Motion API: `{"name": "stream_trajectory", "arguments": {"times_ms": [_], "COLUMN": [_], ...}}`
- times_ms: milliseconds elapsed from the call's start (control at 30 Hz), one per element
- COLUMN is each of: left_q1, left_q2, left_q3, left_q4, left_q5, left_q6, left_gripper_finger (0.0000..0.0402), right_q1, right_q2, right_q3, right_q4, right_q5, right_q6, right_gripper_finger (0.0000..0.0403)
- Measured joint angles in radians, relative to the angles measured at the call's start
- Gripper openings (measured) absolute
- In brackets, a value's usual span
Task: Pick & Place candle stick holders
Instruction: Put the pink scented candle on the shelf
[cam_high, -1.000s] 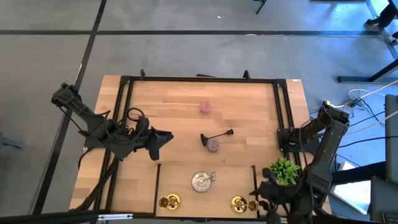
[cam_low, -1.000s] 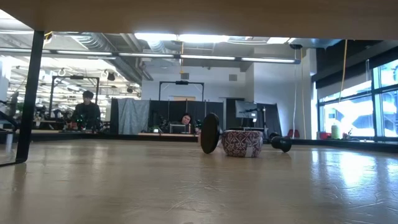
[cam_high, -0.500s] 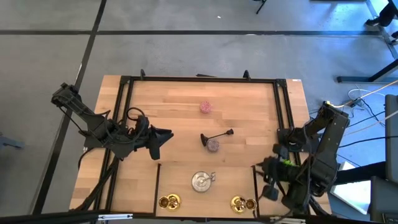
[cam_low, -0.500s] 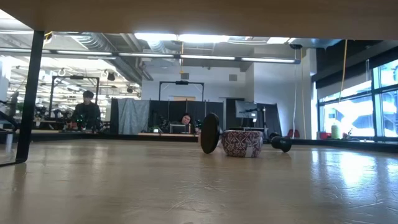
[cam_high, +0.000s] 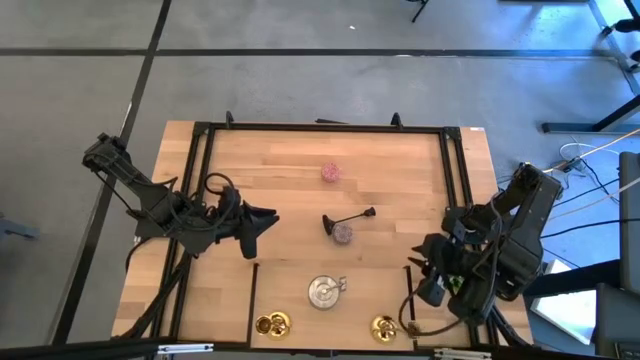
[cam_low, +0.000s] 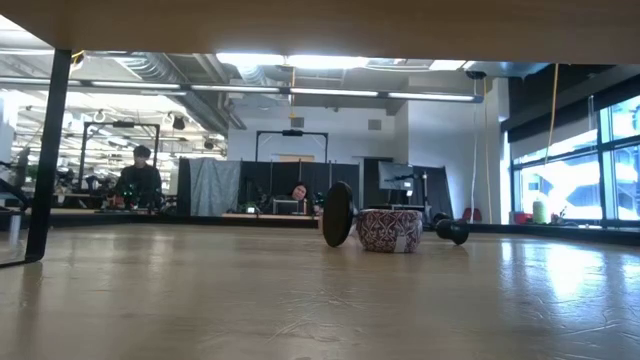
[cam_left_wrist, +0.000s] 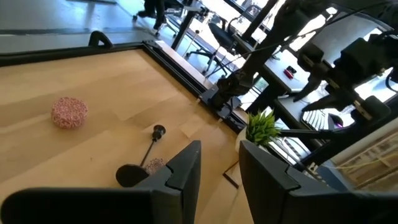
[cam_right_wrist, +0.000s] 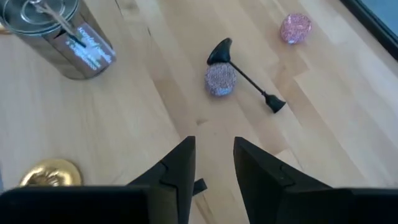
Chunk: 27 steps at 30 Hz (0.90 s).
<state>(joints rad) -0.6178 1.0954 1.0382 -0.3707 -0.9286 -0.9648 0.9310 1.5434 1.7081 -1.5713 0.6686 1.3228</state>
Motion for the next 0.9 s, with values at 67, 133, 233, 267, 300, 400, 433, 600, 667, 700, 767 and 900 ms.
{"name": "stream_trajectory", "arguments": {"times_ms": [67, 133, 233, 267, 300, 400, 433, 600, 667, 700, 767, 900], "left_q1": [0.0, 0.0, 0.0, 0.0, 0.0, 0.006, 0.012, 0.057, 0.081, 0.092, 0.111, 0.153], "left_q2": [0.0, 0.0, 0.0, 0.0, 0.0, 0.0, 0.0, 0.0, 0.0, 0.0, 0.0, 0.0], "left_q3": [0.0, 0.0, 0.0, 0.0, 0.0, 0.0, 0.0, 0.0, 0.0, 0.0, 0.0, 0.0], "left_q4": [0.0, 0.0, 0.001, 0.002, 0.004, 0.004, 0.004, 0.013, 0.012, 0.012, 0.012, 0.012], "left_q5": [0.012, 0.013, 0.008, 0.006, 0.003, -0.027, -0.039, -0.006, 0.046, 0.068, 0.089, 0.093], "left_q6": [-0.001, -0.001, -0.016, -0.016, -0.016, -0.017, -0.017, -0.028, -0.031, -0.026, -0.01, 0.021], "left_gripper_finger": [0.0104, 0.0104, 0.0104, 0.0104, 0.0104, 0.0104, 0.0104, 0.0104, 0.0104, 0.0104, 0.0104, 0.0104], "right_q1": [0.0, 0.0, -0.007, -0.014, -0.02, -0.043, -0.052, -0.108, -0.134, -0.145, -0.167, -0.216], "right_q2": [0.0, 0.0, -0.004, -0.006, -0.008, -0.012, -0.014, -0.018, -0.019, -0.019, -0.019, -0.019], "right_q3": [0.0, 0.0, 0.0, 0.0, 0.0, 0.0, 0.0, 0.008, 0.027, 0.037, 0.054, 0.078], "right_q4": [0.0, 0.0, 0.001, 0.0, 0.0, 0.0, 0.0, 0.004, 0.005, 0.005, 0.005, 0.006], "right_q5": [0.0, 0.009, 0.055, 0.073, 0.093, 0.149, 0.164, 0.171, 0.128, 0.107, 0.065, 0.01], "right_q6": [0.0, -0.002, -0.003, -0.001, 0.001, 0.002, 0.002, 0.003, 0.002, -0.002, -0.025, -0.085], "right_gripper_finger": [0.0112, 0.0112, 0.0112, 0.0112, 0.0112, 0.0112, 0.0112, 0.0112, 0.0112, 0.0112, 0.0112, 0.0112]}}
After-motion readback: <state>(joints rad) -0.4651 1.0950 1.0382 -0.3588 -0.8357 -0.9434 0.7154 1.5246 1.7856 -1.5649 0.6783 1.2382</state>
